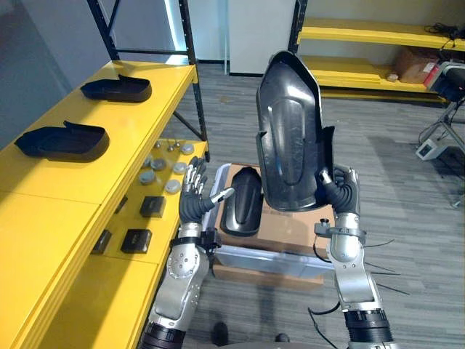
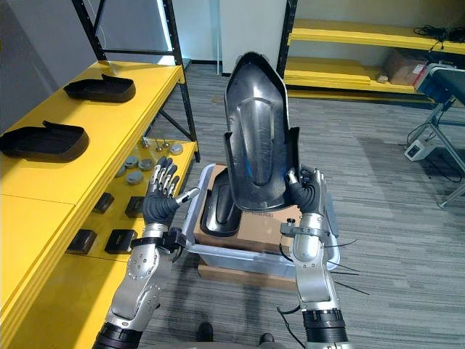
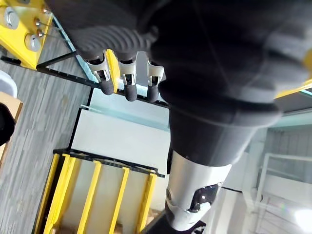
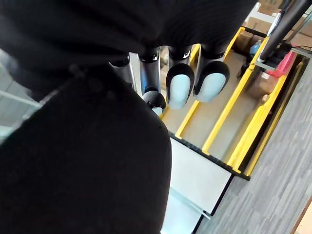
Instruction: Walk over and take plastic housings, then place them on the shelf
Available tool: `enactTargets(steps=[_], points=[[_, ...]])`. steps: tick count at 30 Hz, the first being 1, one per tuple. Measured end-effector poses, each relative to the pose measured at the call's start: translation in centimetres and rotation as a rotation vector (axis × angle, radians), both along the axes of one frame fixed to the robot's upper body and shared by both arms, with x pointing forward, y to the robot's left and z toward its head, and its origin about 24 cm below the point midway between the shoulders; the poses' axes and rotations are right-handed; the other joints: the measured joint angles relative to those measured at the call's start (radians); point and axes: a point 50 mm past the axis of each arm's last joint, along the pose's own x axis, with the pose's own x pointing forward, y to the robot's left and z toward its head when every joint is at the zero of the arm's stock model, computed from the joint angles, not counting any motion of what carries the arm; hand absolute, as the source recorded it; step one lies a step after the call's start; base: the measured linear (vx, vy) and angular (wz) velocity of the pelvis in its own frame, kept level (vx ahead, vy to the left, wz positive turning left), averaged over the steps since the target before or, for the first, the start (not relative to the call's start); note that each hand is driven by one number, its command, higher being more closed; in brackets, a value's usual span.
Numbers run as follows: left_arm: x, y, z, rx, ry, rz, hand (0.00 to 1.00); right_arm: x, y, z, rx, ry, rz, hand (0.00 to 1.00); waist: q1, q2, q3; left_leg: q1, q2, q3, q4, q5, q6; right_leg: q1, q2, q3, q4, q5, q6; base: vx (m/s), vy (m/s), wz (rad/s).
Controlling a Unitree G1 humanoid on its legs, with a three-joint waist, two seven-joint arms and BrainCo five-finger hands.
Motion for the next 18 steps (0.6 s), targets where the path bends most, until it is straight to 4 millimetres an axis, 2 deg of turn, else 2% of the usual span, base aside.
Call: enactTargets(steps=[9,13,18], points=[[-0.1,-2.1,-0.1,0.017,0.01,-0.077,0.0,0.1,2.9,-1.6,-0.005,0.069,0.112,1.0,0.0,0.001,-0.01,0.003,0.001,0.002,0.0,0.003,-0.003,-0.002,0.001,0.0,0.006,-0.001,-0.002,0.0,0.0,0.0],[0.4,-2.2,-0.5,0.034,0.034,-0.067,0.0,0.0,4.1,-2.2,-0.023,0.092,0.152,1.0,0.0,0.001,-0.016,0.004,0.002,0.003,0.0,0.003,-0.004,-0.003,0.002,0.002,0.007,-0.004,-0.007,0.0,0.0,0.0],[0.7,-2.2,-0.9,0.067,0.047,-0.059,0.0,-0.2,4.6,-2.5,-0.034,0.106,0.173,1.0,0.0,0.0,-0.025,0.004,0.002,0.003,0.0,0.002,-0.004,-0.004,0.001,0.004,0.007,-0.004,-0.007,0.0,0.0,0.0]])
